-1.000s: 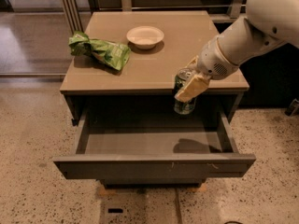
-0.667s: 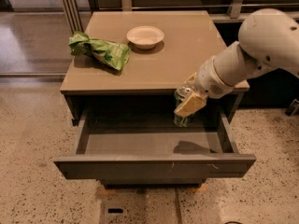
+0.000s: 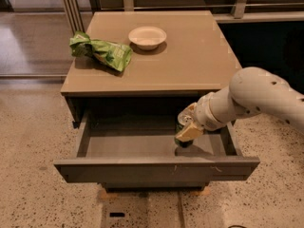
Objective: Place green can into top drawer
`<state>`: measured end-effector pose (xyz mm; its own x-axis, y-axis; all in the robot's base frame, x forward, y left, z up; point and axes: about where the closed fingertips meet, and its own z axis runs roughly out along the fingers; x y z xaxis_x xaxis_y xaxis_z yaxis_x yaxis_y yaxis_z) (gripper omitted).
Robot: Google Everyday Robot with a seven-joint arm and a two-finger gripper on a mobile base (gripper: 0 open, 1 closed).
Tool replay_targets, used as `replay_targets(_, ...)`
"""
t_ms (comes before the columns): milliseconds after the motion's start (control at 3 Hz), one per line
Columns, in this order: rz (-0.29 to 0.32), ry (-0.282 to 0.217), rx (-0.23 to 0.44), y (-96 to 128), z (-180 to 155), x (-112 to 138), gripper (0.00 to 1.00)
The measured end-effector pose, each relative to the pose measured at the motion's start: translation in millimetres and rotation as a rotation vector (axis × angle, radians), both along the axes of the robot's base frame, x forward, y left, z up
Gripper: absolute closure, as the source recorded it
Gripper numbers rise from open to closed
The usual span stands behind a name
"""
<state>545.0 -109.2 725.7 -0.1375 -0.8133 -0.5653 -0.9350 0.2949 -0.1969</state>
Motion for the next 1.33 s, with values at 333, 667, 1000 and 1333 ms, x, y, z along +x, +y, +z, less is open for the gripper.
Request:
replay_targets(333, -0.009, -0.017, 0.004, 1, -1, 4, 1.00)
replay_targets(667, -0.007, -0.016, 0.007, 0, -15, 3, 1.00)
replay_targets(1000, -0.003, -0.013, 0.010, 2, -34, 9, 1.00)
replay_targets(1333, 0.001, -0.005, 0.022, 8, -49, 19, 1.00)
